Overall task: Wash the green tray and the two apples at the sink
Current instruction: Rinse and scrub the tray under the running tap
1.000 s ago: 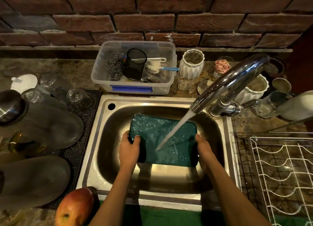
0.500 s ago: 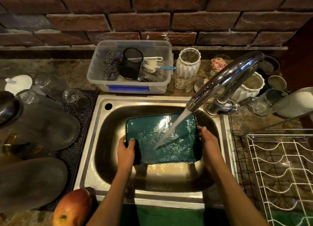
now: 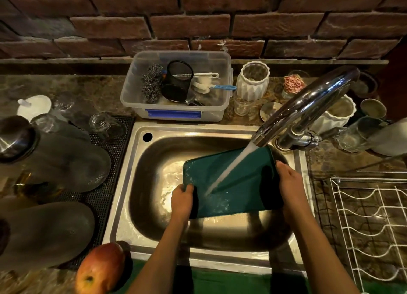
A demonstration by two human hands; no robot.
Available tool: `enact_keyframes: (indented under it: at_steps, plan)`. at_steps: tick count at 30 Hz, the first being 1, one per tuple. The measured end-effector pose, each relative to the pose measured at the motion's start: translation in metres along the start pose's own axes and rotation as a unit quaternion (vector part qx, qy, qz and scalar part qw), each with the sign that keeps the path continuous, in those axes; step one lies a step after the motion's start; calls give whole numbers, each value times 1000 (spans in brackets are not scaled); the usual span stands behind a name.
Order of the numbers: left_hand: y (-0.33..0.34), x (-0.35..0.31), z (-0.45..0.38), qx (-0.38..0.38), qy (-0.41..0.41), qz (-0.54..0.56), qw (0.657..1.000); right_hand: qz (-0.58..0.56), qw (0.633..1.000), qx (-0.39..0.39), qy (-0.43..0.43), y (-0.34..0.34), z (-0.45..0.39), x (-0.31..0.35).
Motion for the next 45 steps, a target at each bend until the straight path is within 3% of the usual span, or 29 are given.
enact_keyframes:
  at_steps: [8, 13, 22, 27, 34, 40, 45]
  plan:
    - [-24, -20, 16, -92, 47, -114, 988, 14, 995, -23, 100, -1, -15, -44]
    - [-43, -36, 37, -139, 131, -112, 975, -32, 987, 1, 157, 8, -6, -65]
    - [-63, -34, 48, -184, 203, -72, 959, -161, 975, 19, 154, 24, 0, -72]
    - [-66, -18, 36, -178, 155, -26, 971, -138, 981, 19, 132, 26, 4, -58]
    - [-44, 4, 11, -81, 59, 51, 994, -58, 996, 55, 26, 27, 19, -18]
    - [-20, 5, 8, -37, 25, 14, 999, 14, 999, 41, -12, 30, 19, 8]
    - [-23, 2, 9, -41, 11, -100, 994, 47, 999, 1, 17, 17, -3, -3]
Point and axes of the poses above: each hand's wrist, its own z-axis away from the middle knuckle, its own y-axis out of the palm, x = y × z, the point moved 4 cm from there along -z, towards the middle knuckle, and after that the axes turned 10 degrees about -z, right-handed, at the moved point
